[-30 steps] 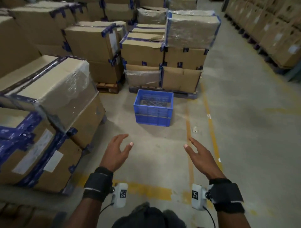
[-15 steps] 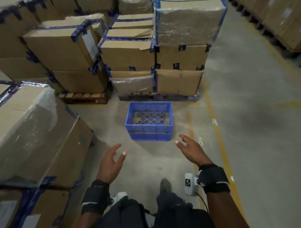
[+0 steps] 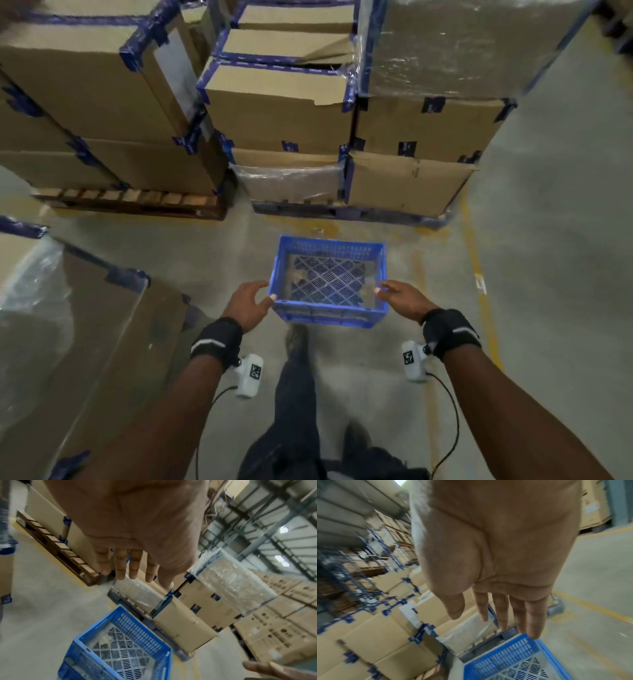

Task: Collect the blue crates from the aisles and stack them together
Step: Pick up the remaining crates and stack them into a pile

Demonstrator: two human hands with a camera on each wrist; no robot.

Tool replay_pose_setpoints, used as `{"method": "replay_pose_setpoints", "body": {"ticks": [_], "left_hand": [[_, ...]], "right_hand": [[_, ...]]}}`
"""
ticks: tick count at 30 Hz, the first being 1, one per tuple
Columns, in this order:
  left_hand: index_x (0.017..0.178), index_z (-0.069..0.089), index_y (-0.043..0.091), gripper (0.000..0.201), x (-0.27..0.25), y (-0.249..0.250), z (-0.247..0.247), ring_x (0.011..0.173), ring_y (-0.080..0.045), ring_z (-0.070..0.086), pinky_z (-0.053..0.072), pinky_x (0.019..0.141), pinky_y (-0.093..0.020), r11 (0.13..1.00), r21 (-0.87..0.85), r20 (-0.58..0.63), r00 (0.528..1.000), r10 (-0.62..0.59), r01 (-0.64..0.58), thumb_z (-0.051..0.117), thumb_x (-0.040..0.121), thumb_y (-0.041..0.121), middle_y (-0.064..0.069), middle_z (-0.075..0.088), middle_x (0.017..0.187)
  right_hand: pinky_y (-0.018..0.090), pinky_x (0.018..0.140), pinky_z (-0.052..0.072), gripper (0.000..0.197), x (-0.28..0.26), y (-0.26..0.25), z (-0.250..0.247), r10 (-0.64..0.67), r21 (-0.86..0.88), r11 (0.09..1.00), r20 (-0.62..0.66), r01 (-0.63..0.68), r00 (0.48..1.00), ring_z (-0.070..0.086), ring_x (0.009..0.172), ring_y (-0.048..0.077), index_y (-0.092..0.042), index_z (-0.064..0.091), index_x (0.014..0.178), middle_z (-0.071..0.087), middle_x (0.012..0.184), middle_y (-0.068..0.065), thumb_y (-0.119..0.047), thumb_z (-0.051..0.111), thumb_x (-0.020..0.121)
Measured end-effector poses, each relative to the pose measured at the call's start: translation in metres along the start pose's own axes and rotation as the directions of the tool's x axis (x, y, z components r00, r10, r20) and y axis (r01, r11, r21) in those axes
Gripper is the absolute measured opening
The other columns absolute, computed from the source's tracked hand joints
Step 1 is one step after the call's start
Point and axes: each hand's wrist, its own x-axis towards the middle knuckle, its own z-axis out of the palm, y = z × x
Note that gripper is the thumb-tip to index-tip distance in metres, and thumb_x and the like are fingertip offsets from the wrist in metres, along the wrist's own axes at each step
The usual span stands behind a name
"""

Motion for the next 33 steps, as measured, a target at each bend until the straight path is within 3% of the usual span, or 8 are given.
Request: {"method": "replay_pose_setpoints", "body": {"ticks": [11,15,19,25,26,29,32,33], "left_hand": [[0.136,0.057,0.010,0.048,0.291,-0.052,0.008,0.128,-0.035,0.054,0.040,0.108,-0.035,0.978,0.130,0.189,0.964,-0.186,0.163,0.064,0.095,0.033,-0.023,0.054,0.140],[0.137,0.057,0.013,0.048,0.349,-0.073,0.043,0.127,-0.035,0.055,0.041,0.107,-0.034,0.962,0.123,0.204,0.942,-0.265,0.243,0.063,0.095,0.036,-0.021,0.054,0.140],[0.136,0.058,0.011,0.048,0.394,-0.115,0.098,0.126,-0.034,0.056,0.040,0.106,-0.032,0.926,0.107,0.209,0.903,-0.376,0.361,0.063,0.096,0.036,-0.019,0.055,0.141],[0.144,0.047,0.006,0.060,0.435,-0.175,0.170,0.131,-0.044,0.045,0.035,0.111,-0.042,0.889,0.180,0.148,0.882,-0.447,0.420,0.063,0.096,0.039,-0.026,0.044,0.144],[0.144,0.046,0.005,0.062,0.441,-0.186,0.180,0.131,-0.043,0.046,0.036,0.111,-0.042,0.881,0.166,0.145,0.873,-0.466,0.443,0.062,0.096,0.041,-0.025,0.044,0.145],[0.140,0.049,0.002,0.068,0.456,-0.205,0.205,0.128,-0.041,0.051,0.039,0.106,-0.041,0.853,0.103,0.178,0.834,-0.522,0.512,0.050,0.098,0.056,-0.024,0.052,0.141],[0.127,0.059,0.002,0.089,0.470,-0.217,0.220,0.119,-0.040,0.056,0.041,0.102,-0.041,0.795,-0.022,0.233,0.777,-0.585,0.606,0.024,0.093,0.077,-0.025,0.058,0.132],[0.126,0.060,0.002,0.093,0.472,-0.219,0.224,0.120,-0.039,0.056,0.041,0.104,-0.042,0.776,-0.068,0.235,0.766,-0.599,0.627,0.018,0.093,0.078,-0.025,0.059,0.132]], "right_hand": [[0.038,0.112,0.035,0.046,0.220,0.033,-0.017,0.369,0.224,0.915,-0.123,-0.336,0.921,0.046,0.136,0.032,-0.003,0.054,0.140,0.049,0.150,0.015,-0.029,0.054,0.103],[0.049,0.114,0.037,0.045,0.286,0.074,-0.001,0.467,0.355,0.837,-0.069,-0.416,0.882,0.051,0.127,0.030,-0.011,0.053,0.142,0.051,0.148,0.014,-0.034,0.054,0.102],[0.045,0.116,0.035,0.045,0.352,0.122,0.023,0.490,0.350,0.821,-0.026,-0.451,0.871,0.043,0.139,0.036,-0.005,0.048,0.145,0.047,0.150,0.018,-0.027,0.047,0.106],[0.039,0.112,0.031,0.067,0.425,0.203,0.067,0.556,0.306,0.811,-0.139,-0.498,0.819,0.038,0.142,0.037,0.000,0.034,0.152,0.035,0.158,0.019,-0.040,0.054,0.102],[0.039,0.107,0.035,0.066,0.437,0.217,0.075,0.549,0.319,0.815,-0.155,-0.484,0.821,0.045,0.136,0.038,0.001,0.042,0.147,0.044,0.151,0.021,-0.044,0.056,0.100],[0.040,0.073,0.042,0.058,0.453,0.242,0.093,0.493,0.443,0.825,-0.262,-0.351,0.829,0.061,0.084,0.032,-0.006,0.065,0.095,0.065,0.088,0.017,-0.062,0.056,0.085],[0.043,0.077,0.046,0.065,0.469,0.259,0.094,0.577,0.609,0.719,-0.253,-0.336,0.776,0.057,0.080,0.029,-0.004,0.064,0.100,0.061,0.086,0.012,-0.067,0.059,0.088],[0.043,0.076,0.048,0.079,0.472,0.263,0.093,0.603,0.690,0.644,-0.191,-0.330,0.775,0.058,0.077,0.028,-0.004,0.064,0.106,0.062,0.087,0.011,-0.077,0.061,0.078]]}}
